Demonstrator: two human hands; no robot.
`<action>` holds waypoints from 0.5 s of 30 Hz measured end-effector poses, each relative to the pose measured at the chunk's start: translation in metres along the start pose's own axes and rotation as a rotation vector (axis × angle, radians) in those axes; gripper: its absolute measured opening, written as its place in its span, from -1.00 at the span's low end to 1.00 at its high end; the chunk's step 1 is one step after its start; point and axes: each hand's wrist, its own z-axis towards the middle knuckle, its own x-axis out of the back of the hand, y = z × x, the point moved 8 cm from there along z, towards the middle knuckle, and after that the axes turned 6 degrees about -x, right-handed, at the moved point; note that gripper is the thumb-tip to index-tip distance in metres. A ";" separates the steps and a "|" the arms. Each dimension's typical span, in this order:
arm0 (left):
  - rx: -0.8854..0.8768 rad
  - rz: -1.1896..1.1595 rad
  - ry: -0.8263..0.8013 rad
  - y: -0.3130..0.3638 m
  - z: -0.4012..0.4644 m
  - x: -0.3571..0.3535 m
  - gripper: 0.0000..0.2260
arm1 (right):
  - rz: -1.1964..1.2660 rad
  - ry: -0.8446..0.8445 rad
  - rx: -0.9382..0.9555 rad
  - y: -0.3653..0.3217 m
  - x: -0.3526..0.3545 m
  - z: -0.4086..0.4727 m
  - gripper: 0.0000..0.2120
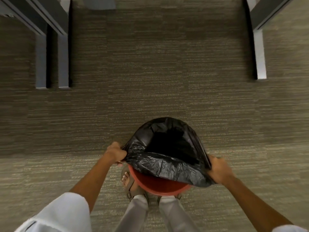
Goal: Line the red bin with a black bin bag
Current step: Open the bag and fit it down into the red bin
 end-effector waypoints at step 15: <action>0.278 -1.217 -0.021 -0.073 -0.036 -0.066 -0.76 | 1.046 -0.116 -0.511 0.041 -0.139 -0.053 -0.90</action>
